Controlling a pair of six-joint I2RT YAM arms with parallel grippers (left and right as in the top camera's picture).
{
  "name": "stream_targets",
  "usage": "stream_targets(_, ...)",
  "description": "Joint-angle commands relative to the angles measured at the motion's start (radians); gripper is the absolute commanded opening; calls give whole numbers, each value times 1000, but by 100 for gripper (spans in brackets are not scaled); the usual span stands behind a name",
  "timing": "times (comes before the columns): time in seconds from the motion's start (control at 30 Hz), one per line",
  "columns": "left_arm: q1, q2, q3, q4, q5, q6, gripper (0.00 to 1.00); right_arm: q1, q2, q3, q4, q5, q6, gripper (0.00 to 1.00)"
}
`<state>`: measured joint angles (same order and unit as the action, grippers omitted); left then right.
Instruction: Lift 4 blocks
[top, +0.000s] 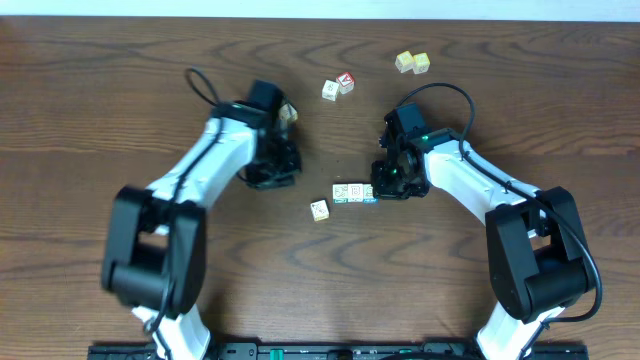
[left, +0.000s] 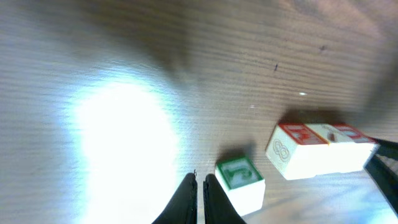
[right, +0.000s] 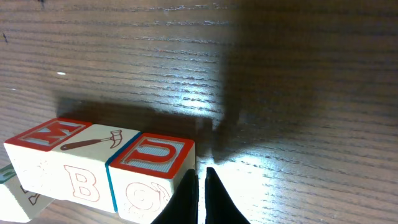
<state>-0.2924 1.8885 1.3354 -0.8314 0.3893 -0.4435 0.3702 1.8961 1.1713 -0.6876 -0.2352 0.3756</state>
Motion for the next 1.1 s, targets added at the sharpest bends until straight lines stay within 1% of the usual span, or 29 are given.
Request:
stream_targets(0.0,40,-56,21,-165,-24,23,7,4,-5,-3,-3,-2,2,4)
stream_targets(0.07,18,-52,-30,-233,-17,24,7,4,-5,-3,-3,-2,2,4)
stream_targets(0.13,-12,-52,-90,-226,23,23,7,4,-5,-3,0,-2,2,3)
stream_targets(0.2,-74,-52,-202,-134,114,10,7,4,-5,-3,2,-2,2,4)
stream_targets(0.33,-158,-52,-345,57,146,-117,7,4,-5,-3,2,-2,2,4)
stream_targets(0.37,-167,-52,-358,83,164,-117,7,4,-5,-3,1,-1,2,4)
stream_targets(0.4,-194,-52,-389,153,229,-121,7,4,-5,-3,0,-2,1,4)
stream_targets(0.43,-206,-52,-398,177,249,-132,7,4,-5,-3,1,-1,2,4)
stream_targets(0.6,-253,-52,-404,291,254,-150,7,4,-5,-3,0,-1,2,4)
stream_targets(0.67,-252,-52,-404,324,220,-155,7,4,-5,-3,-2,-1,1,4)
stream_targets(0.77,-252,-52,-404,322,111,-165,7,4,-5,-3,-6,-1,1,4)
stream_targets(0.93,-252,-52,-404,320,-15,-165,7,4,-5,-3,-9,-1,-10,4)
stream_targets(1.07,-244,-52,-404,333,-70,-168,7,4,-5,-3,-8,-1,-10,4)
